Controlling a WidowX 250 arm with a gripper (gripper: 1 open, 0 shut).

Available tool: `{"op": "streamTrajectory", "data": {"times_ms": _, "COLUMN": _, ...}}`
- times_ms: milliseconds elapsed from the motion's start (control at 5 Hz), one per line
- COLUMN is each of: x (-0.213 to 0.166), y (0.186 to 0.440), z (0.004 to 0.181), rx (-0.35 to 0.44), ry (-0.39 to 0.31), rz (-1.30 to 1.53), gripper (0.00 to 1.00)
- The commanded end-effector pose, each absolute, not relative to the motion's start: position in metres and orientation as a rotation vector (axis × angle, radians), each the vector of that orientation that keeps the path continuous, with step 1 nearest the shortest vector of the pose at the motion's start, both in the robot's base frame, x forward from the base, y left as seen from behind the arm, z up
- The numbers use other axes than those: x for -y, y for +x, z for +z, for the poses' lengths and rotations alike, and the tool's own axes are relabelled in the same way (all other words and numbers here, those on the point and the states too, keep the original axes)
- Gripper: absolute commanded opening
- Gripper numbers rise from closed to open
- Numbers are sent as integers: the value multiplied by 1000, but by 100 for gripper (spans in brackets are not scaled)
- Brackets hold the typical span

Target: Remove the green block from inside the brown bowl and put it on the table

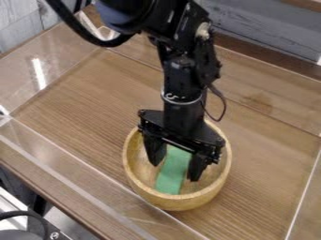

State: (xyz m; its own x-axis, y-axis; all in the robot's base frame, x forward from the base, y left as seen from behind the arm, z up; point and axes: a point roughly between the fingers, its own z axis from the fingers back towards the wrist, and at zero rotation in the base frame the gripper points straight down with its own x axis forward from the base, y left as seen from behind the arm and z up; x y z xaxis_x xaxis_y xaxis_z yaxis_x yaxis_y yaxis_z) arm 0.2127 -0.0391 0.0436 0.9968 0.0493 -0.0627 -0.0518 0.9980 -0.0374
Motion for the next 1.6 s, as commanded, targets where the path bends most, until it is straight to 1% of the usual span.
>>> {"op": "streamTrajectory", "data": {"times_ms": 0, "x": 37, "y": 218, "z": 46, "rx": -35, "ry": -47, "rz": 61, "gripper": 100}}
{"op": "streamTrajectory", "data": {"times_ms": 400, "x": 36, "y": 219, "z": 41, "rx": -34, "ry": -53, "rz": 65, "gripper": 100}}
{"op": "streamTrajectory", "data": {"times_ms": 600, "x": 37, "y": 220, "z": 39, "rx": -35, "ry": -56, "rz": 67, "gripper": 0}}
{"op": "streamTrajectory", "data": {"times_ms": 1400, "x": 42, "y": 214, "z": 50, "rx": -67, "ry": -69, "rz": 48, "gripper": 0}}
